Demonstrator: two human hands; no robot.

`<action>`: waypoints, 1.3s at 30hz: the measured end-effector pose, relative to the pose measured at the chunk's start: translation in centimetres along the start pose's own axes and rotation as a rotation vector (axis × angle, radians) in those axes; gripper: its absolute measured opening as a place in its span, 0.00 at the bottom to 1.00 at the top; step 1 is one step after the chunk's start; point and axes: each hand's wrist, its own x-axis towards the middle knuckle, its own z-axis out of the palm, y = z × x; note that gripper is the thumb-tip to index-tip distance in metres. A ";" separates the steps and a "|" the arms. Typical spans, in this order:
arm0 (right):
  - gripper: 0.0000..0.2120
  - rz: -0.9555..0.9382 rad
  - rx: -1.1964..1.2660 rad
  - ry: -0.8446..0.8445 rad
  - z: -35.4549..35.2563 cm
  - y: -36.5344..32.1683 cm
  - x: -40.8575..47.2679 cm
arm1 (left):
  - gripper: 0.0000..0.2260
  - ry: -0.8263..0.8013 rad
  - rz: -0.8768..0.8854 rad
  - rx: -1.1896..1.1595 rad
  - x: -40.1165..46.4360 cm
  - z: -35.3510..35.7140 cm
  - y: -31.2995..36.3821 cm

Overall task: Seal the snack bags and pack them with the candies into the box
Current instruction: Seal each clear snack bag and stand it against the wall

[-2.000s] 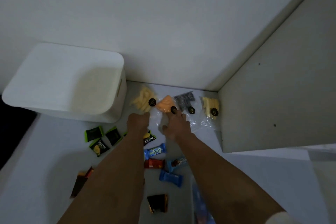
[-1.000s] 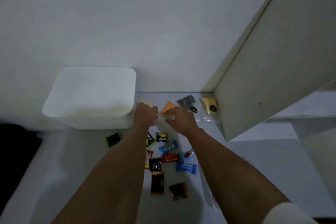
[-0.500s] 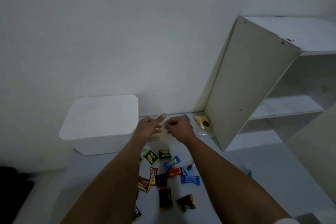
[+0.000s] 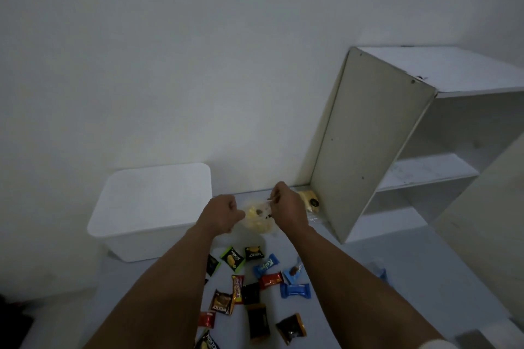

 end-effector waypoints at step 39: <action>0.12 -0.195 -0.263 0.092 -1.0 -2.9 1.2 | 0.15 0.282 0.267 0.439 1.2 -1.2 -0.2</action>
